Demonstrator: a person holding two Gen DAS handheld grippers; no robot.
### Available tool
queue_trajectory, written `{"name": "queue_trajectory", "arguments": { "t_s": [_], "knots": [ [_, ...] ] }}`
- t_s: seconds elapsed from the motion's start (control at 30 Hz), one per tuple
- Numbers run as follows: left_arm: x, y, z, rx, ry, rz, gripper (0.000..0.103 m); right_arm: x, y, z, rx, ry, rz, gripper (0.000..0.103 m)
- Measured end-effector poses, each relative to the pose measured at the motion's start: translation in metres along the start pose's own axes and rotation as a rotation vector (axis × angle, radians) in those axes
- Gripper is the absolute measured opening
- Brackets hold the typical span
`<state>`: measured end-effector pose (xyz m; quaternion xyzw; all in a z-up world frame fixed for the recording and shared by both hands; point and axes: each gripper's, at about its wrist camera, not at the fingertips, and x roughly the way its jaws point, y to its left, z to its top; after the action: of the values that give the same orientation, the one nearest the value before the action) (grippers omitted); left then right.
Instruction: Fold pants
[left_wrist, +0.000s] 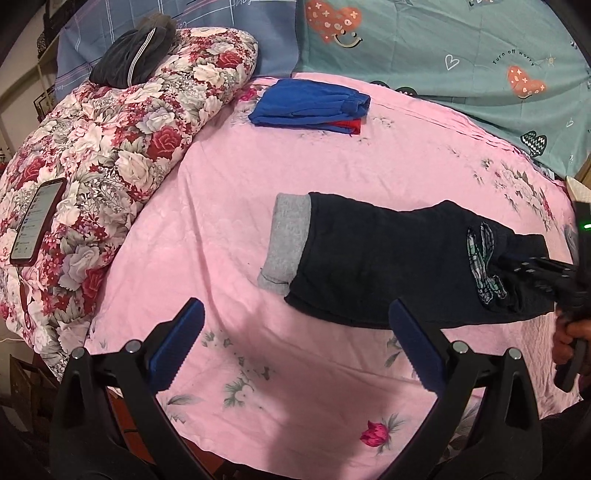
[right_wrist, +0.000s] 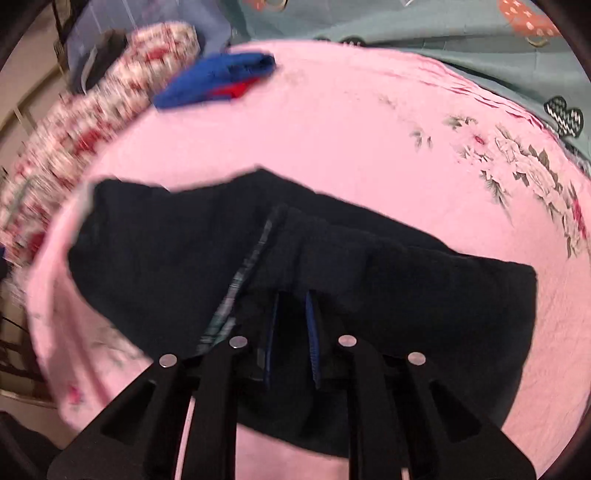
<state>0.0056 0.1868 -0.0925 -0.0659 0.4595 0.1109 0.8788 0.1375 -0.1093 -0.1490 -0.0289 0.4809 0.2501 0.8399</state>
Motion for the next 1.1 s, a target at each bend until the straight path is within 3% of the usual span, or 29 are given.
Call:
{"name": "queue_trajectory", "arguments": {
  "t_s": [0.07, 0.17, 0.23, 0.27, 0.33, 0.47, 0.53, 0.6, 0.63, 0.67, 0.73, 0.8, 0.87, 0.93, 1.0, 1.03, 1.1],
  "knots": [
    [0.000, -0.009, 0.004, 0.024, -0.012, -0.004, 0.101, -0.015, -0.010, -0.012, 0.022, -0.029, -0.032, 0.031],
    [0.001, -0.035, 0.013, 0.077, -0.031, -0.051, 0.101, 0.012, -0.027, -0.046, 0.023, 0.098, -0.060, 0.039],
    [0.004, -0.066, 0.022, 0.133, -0.044, -0.108, 0.101, 0.005, -0.026, -0.053, -0.015, 0.064, -0.041, 0.038],
    [0.004, -0.079, 0.026, 0.159, -0.052, -0.128, 0.101, -0.003, -0.030, -0.050, 0.017, 0.062, 0.001, 0.039],
    [0.002, -0.115, 0.037, 0.211, -0.085, -0.198, 0.101, -0.030, -0.049, -0.044, 0.137, -0.030, 0.110, 0.039],
    [0.008, -0.180, 0.048, 0.284, -0.104, -0.384, 0.100, -0.054, -0.092, -0.026, 0.256, -0.133, 0.102, 0.039],
    [0.021, -0.210, 0.044, 0.323, -0.074, -0.444, 0.096, -0.049, -0.116, -0.019, 0.305, -0.148, 0.106, 0.039],
    [0.045, -0.235, 0.035, 0.370, -0.003, -0.475, 0.091, -0.025, -0.135, -0.021, 0.348, -0.074, 0.107, 0.037],
    [0.058, -0.242, 0.027, 0.385, 0.036, -0.465, 0.086, -0.006, -0.146, -0.026, 0.373, -0.019, 0.081, 0.034],
    [0.075, -0.247, 0.019, 0.394, 0.091, -0.439, 0.083, 0.003, -0.154, -0.029, 0.380, -0.023, 0.080, 0.023],
    [0.114, -0.246, -0.002, 0.391, 0.219, -0.373, 0.082, 0.006, -0.166, -0.037, 0.420, -0.044, 0.124, 0.014],
    [0.115, -0.240, -0.015, 0.422, 0.186, -0.352, 0.084, 0.004, -0.172, -0.039, 0.474, -0.027, 0.146, 0.010],
    [0.099, -0.232, -0.008, 0.392, 0.204, -0.366, 0.081, -0.010, -0.161, -0.037, 0.460, -0.022, 0.098, 0.015],
    [0.066, -0.209, 0.006, 0.341, 0.105, -0.394, 0.084, -0.036, -0.135, -0.026, 0.402, -0.077, 0.052, 0.021],
    [0.037, -0.167, 0.022, 0.273, 0.005, -0.370, 0.095, -0.052, -0.104, -0.013, 0.328, -0.123, 0.068, 0.026],
    [0.029, -0.145, 0.027, 0.239, -0.019, -0.343, 0.096, -0.058, -0.086, -0.008, 0.288, -0.138, 0.068, 0.037],
    [0.025, -0.090, 0.034, 0.163, -0.030, -0.281, 0.096, -0.065, -0.037, 0.005, 0.174, -0.170, 0.085, 0.041]
  ]
}}
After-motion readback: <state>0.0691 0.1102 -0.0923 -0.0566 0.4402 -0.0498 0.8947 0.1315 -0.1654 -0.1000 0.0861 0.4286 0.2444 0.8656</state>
